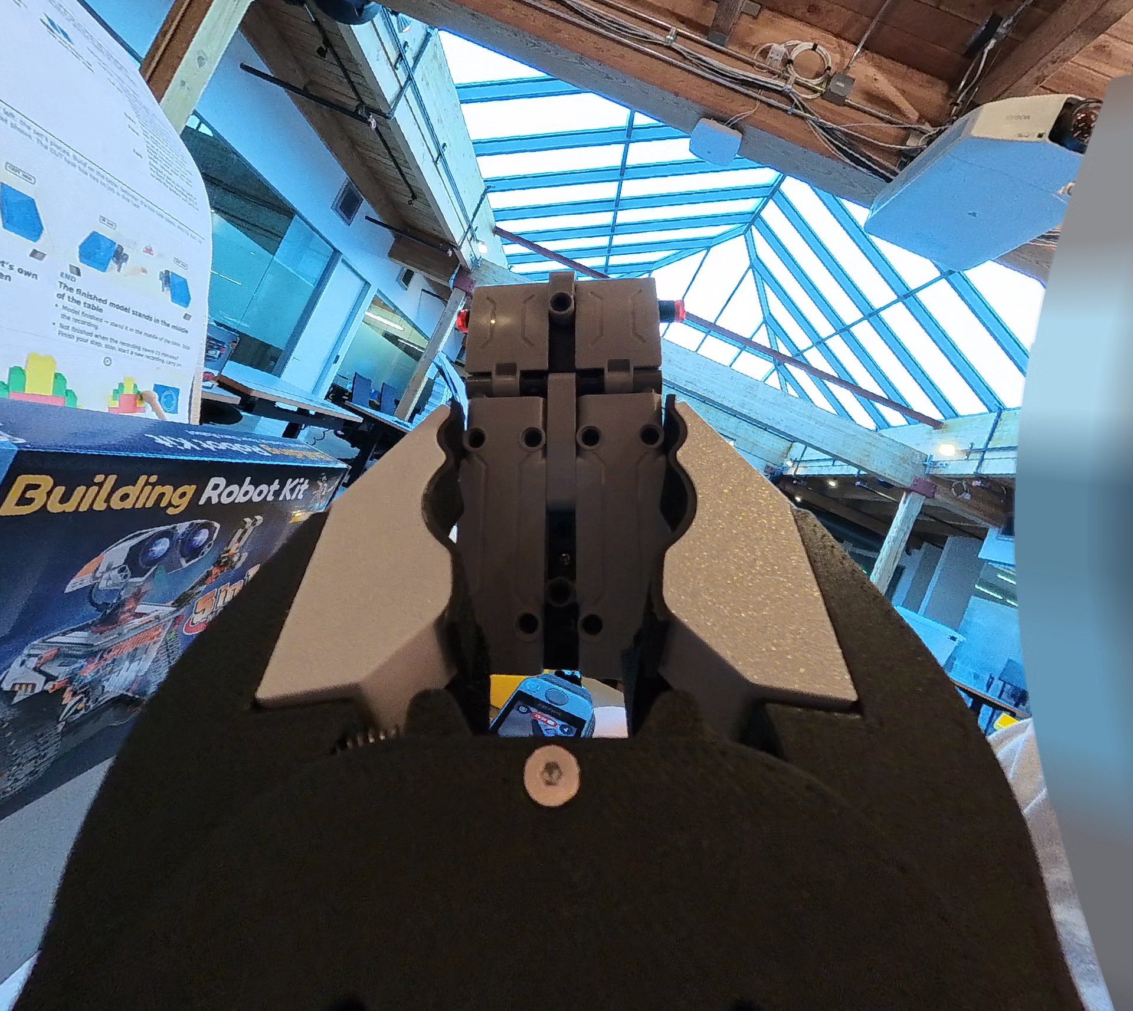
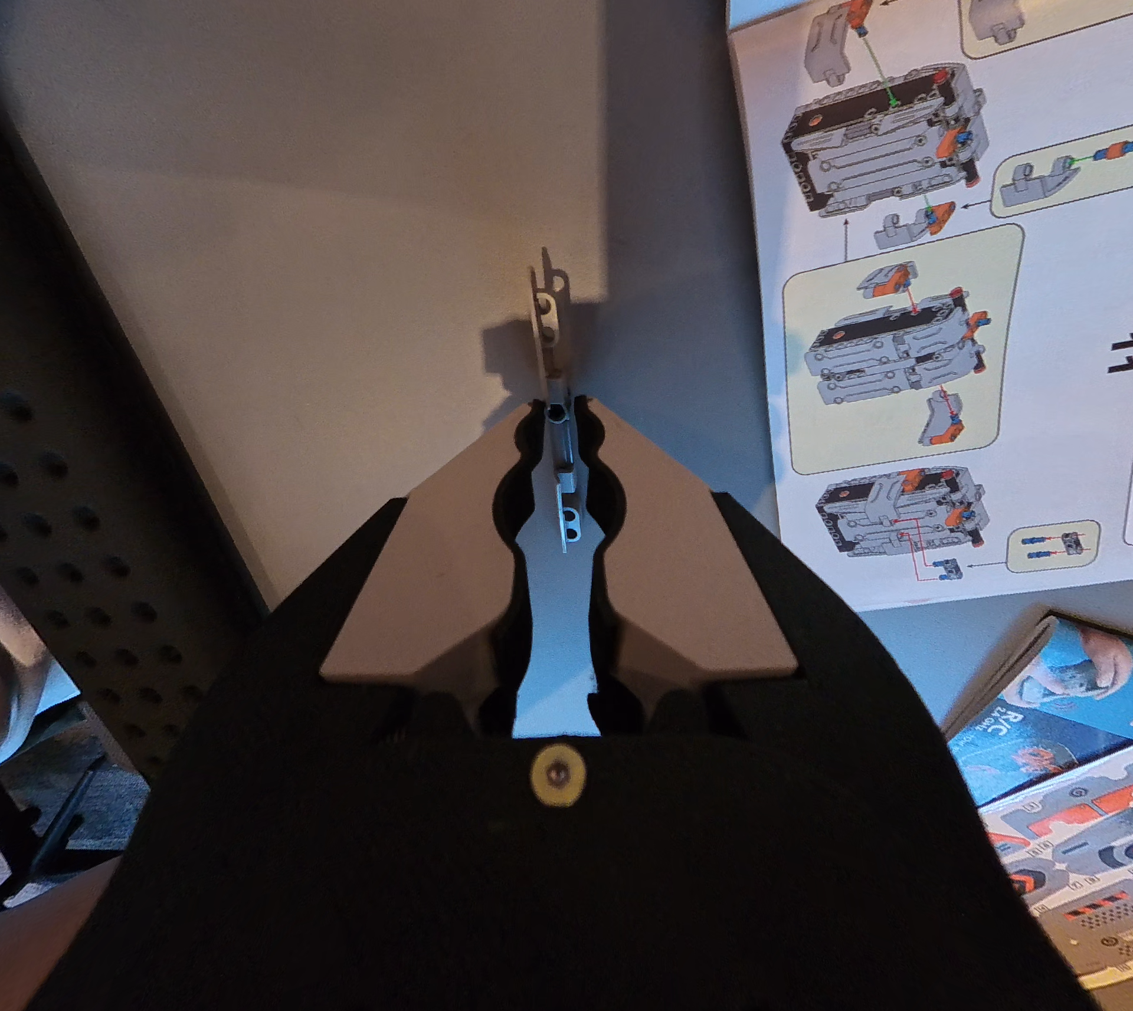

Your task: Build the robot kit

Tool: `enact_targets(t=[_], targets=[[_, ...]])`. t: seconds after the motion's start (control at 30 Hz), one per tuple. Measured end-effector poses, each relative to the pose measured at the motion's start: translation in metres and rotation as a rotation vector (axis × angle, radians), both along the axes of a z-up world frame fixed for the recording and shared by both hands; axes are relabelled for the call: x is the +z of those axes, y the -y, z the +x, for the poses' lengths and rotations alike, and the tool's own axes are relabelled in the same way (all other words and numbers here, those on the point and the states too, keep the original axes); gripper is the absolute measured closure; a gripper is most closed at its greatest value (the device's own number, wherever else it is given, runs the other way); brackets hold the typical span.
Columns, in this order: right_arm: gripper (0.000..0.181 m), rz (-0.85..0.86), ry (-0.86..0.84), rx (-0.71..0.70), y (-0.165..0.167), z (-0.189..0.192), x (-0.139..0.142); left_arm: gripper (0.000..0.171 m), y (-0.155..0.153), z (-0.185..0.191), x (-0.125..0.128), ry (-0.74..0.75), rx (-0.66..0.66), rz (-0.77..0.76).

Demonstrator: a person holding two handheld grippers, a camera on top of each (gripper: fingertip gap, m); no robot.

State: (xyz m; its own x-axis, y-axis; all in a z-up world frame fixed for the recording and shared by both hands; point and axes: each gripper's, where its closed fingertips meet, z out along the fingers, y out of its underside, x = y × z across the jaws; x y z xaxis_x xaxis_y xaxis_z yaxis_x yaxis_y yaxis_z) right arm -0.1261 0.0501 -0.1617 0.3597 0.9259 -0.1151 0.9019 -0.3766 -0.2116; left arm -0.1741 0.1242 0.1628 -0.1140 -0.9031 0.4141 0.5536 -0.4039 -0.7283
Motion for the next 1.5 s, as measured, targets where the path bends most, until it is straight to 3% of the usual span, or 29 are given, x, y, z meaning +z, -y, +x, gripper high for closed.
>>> enact_targets(t=[1.1,1.27,1.5], targets=[[0.176,-0.011,-0.077,0.012,0.0,-0.002,0.011,0.108,0.001,0.004,-0.002,-0.015,-0.009,-0.001],[0.176,0.019,-0.291,-0.041,-0.013,-0.001,0.05,0.108,-0.003,0.0,-0.004,-0.035,0.004,-0.002],[0.176,0.134,-0.934,-0.092,-0.026,0.009,0.184,0.108,0.001,0.01,-0.01,-0.088,-0.054,-0.02]])
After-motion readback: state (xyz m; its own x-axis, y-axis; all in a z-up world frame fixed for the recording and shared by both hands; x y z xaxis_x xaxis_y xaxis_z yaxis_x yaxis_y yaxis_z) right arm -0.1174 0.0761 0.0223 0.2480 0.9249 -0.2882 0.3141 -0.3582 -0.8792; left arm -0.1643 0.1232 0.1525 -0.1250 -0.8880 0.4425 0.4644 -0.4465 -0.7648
